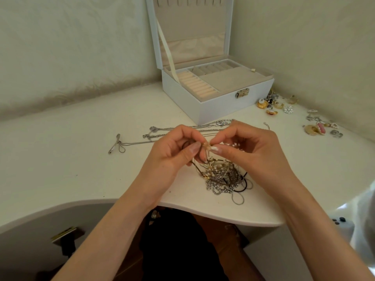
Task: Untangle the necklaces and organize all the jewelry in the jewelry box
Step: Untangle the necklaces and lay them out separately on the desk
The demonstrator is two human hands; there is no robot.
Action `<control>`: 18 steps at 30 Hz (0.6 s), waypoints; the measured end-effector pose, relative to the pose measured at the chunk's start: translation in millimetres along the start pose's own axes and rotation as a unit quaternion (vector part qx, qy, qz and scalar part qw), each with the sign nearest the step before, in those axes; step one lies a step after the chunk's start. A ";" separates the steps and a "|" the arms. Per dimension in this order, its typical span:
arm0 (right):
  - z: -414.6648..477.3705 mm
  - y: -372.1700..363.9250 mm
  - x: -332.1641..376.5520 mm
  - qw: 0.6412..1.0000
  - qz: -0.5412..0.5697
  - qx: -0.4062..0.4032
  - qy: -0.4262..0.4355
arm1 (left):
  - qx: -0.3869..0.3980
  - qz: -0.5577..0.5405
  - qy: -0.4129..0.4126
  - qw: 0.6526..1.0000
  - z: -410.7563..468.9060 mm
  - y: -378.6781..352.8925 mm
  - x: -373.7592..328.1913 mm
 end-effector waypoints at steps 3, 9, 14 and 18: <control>1.4 0.0 -3.3 0.999 -0.031 -0.005 0.007 | 0.005 -0.003 0.012 1.000 0.3 -0.3 1.1; 0.1 0.5 -2.5 0.998 -0.053 -0.018 0.007 | -0.009 -0.012 0.008 1.000 -1.8 1.8 0.8; -2.3 2.6 -2.1 0.999 -0.021 -0.028 -0.019 | -0.016 -0.006 -0.009 1.000 -1.1 0.3 -1.5; -2.8 1.1 1.9 1.000 0.000 -0.010 -0.025 | 0.000 0.066 -0.018 0.998 -0.5 -1.7 -3.8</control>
Point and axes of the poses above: each hand's wrist, its own z-axis towards the middle knuckle, its own y-axis out of the back of the hand, x = y × z, the point moved 3 cm from there along z, towards the middle knuckle
